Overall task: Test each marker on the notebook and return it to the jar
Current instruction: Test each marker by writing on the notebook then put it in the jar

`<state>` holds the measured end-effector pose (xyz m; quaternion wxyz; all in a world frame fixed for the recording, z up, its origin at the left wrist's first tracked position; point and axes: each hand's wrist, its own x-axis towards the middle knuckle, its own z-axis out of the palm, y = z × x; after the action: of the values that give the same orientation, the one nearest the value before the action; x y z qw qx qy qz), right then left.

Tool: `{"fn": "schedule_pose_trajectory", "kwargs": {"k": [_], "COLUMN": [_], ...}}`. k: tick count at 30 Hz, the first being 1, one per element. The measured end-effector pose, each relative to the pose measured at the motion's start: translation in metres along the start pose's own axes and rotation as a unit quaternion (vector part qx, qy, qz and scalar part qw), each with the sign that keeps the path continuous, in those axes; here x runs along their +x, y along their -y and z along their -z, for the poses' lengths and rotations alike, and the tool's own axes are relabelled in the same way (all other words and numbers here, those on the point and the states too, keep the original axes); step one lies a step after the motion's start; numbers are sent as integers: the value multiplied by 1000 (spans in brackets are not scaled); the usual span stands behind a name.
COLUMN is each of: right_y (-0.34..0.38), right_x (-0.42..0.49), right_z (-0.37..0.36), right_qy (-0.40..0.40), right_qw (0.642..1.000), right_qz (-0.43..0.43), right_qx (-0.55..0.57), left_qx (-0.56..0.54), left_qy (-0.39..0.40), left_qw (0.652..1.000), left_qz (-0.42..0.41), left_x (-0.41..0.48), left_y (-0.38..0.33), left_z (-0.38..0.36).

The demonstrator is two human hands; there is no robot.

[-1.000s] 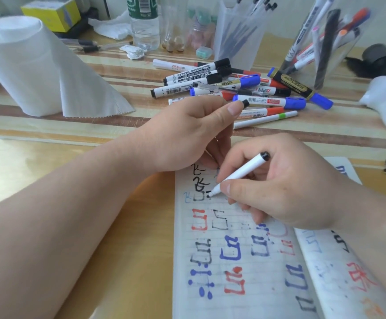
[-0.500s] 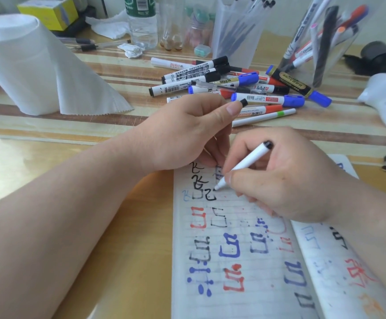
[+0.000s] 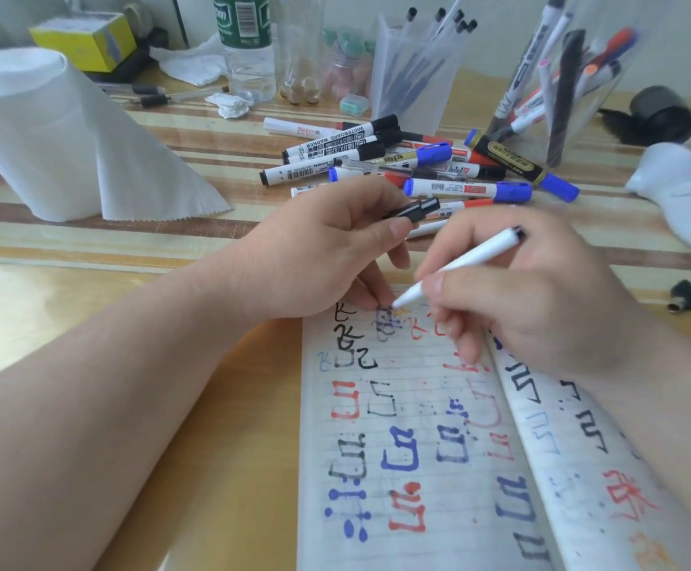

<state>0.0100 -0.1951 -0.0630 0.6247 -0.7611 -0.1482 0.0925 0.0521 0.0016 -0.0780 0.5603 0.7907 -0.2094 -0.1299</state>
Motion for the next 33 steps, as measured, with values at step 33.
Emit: {"fn": "schedule_pose_trajectory", "kwargs": {"k": [33], "right_y": [-1], "right_x": [5], "right_z": [-1], "right_qy": [-103], "right_qw": [990], "right_qz": [58], "right_qx": [-82], "left_qx": [13], "left_qy": [-2], "left_qw": [1000], "left_qz": [-1], "left_x": [1], "left_y": [0], "left_z": [-1]}}
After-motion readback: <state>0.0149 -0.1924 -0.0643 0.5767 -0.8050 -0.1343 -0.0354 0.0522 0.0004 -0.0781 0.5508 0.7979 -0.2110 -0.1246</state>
